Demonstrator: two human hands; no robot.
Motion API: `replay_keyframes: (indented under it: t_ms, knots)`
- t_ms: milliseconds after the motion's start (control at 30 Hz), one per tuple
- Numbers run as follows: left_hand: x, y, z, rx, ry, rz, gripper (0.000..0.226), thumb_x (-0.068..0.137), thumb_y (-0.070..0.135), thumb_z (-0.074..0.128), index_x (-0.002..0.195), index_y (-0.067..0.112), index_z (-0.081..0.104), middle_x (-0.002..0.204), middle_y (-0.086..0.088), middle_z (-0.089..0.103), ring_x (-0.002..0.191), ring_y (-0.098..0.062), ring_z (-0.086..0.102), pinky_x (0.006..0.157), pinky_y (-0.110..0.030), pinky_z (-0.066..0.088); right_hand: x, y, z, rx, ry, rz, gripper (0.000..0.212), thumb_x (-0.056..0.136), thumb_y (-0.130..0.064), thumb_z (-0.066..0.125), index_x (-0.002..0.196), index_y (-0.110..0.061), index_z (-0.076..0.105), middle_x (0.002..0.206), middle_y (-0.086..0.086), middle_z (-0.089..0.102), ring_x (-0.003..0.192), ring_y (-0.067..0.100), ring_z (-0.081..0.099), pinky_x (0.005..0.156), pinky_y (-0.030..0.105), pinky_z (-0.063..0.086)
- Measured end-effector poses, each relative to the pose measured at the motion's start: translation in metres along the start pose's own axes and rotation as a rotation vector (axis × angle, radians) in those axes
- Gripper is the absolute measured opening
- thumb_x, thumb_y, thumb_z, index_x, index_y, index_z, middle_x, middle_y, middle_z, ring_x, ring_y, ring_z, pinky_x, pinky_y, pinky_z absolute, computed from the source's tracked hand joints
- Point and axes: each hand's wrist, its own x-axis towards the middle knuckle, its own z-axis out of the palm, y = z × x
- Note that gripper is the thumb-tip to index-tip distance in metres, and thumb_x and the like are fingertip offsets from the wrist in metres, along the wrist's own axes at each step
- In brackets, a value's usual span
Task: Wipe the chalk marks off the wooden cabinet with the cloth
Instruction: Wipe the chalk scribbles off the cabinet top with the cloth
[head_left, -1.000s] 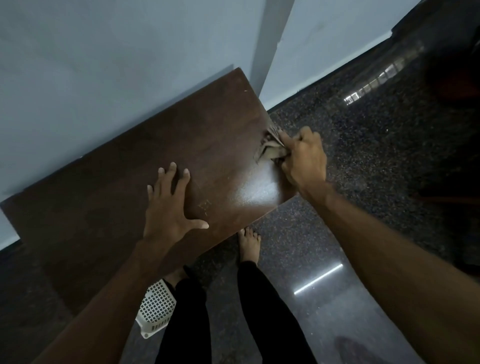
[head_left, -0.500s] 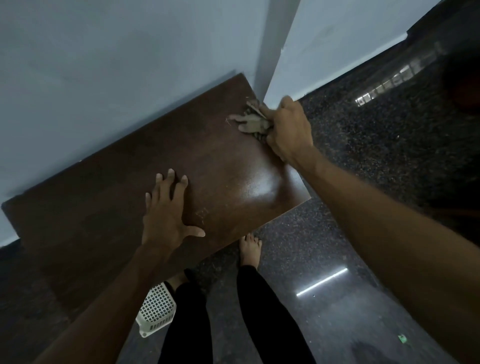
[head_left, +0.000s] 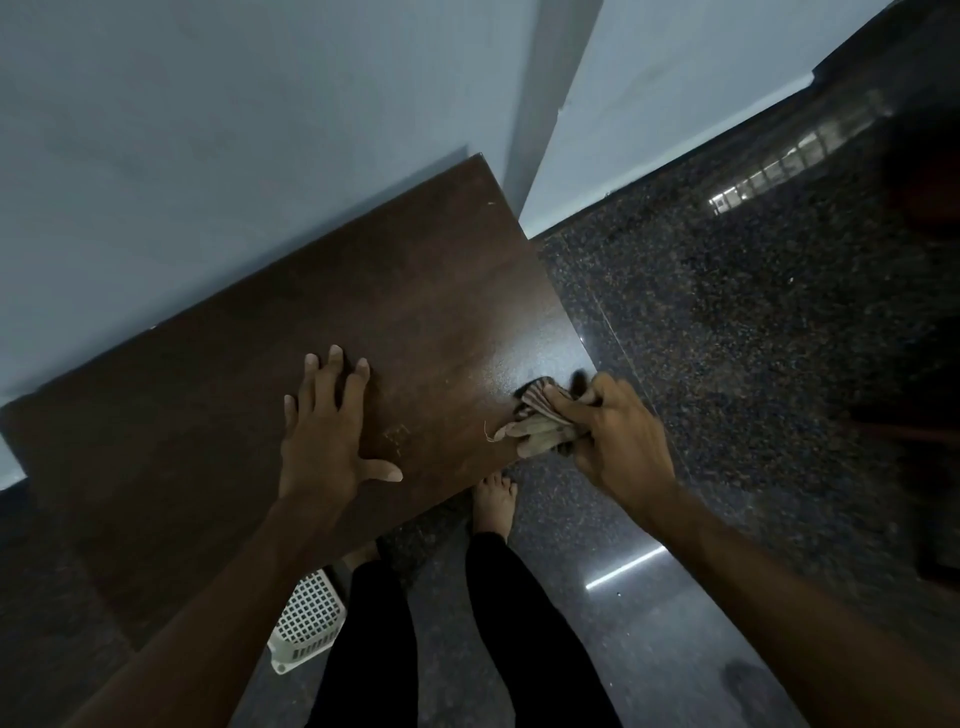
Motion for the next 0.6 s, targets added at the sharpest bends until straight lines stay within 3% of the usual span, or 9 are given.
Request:
replay_keyframes:
  t_ms: [67, 133, 233, 333, 400, 600]
  knots:
    - [0.000, -0.001, 0.000, 0.001, -0.010, -0.003, 0.142, 0.054, 0.061, 0.091, 0.165, 0.019, 0.011, 0.173, -0.010, -0.007, 0.159, -0.033, -0.014, 0.125, -0.063, 0.010, 0.022, -0.009, -0.007, 0.078, 0.047, 0.080, 0.032, 0.091, -0.026, 0.065, 0.123, -0.023, 0.068, 0.092, -0.009, 0.043, 0.083, 0.006, 0.042, 0.059, 0.023, 0.039]
    - [0.000, -0.002, 0.000, 0.001, -0.009, 0.002, 0.142, 0.055, 0.062, 0.090, 0.165, 0.019, 0.010, 0.173, -0.010, -0.008, 0.159, -0.033, -0.014, 0.125, -0.063, 0.010, 0.051, -0.022, -0.013, 0.006, 0.108, 0.088, 0.035, 0.092, -0.019, 0.065, 0.127, -0.020, 0.066, 0.094, -0.001, 0.042, 0.087, 0.017, 0.044, 0.060, 0.033, 0.041]
    - [0.000, -0.004, 0.000, 0.018, -0.026, 0.014, 0.141, 0.057, 0.064, 0.088, 0.165, 0.020, 0.009, 0.173, -0.010, -0.009, 0.159, -0.033, -0.014, 0.126, -0.063, 0.011, 0.107, -0.041, -0.025, -0.034, 0.141, 0.168, 0.028, 0.092, -0.019, 0.065, 0.118, -0.007, 0.063, 0.098, 0.006, 0.042, 0.089, 0.024, 0.046, 0.063, 0.036, 0.040]
    - [0.001, -0.006, -0.001, 0.015, -0.050, 0.016, 0.141, 0.058, 0.063, 0.088, 0.165, 0.021, 0.005, 0.172, -0.009, -0.013, 0.158, -0.031, -0.018, 0.127, -0.061, 0.007, 0.163, -0.061, -0.035, -0.049, 0.182, 0.181, 0.035, 0.091, -0.014, 0.060, 0.126, -0.011, 0.064, 0.107, 0.012, 0.048, 0.096, 0.029, 0.051, 0.068, 0.038, 0.044]
    - [0.001, -0.008, -0.001, -0.019, -0.052, 0.015, 0.141, 0.059, 0.059, 0.090, 0.165, 0.022, 0.005, 0.172, -0.008, -0.013, 0.158, -0.031, -0.018, 0.127, -0.060, 0.005, 0.196, -0.070, -0.041, -0.022, 0.198, 0.246, 0.031, 0.090, -0.015, 0.058, 0.119, -0.008, 0.066, 0.112, 0.016, 0.052, 0.100, 0.035, 0.056, 0.075, 0.041, 0.050]
    - [0.002, -0.009, -0.001, 0.006, -0.045, 0.025, 0.140, 0.061, 0.062, 0.087, 0.164, 0.023, 0.001, 0.172, -0.008, -0.013, 0.159, -0.032, -0.016, 0.126, -0.062, 0.008, 0.226, -0.067, -0.061, 0.026, 0.032, 0.381, 0.038, 0.089, -0.031, 0.058, 0.107, 0.001, 0.068, 0.111, 0.023, 0.067, 0.104, 0.039, 0.063, 0.083, 0.038, 0.051]
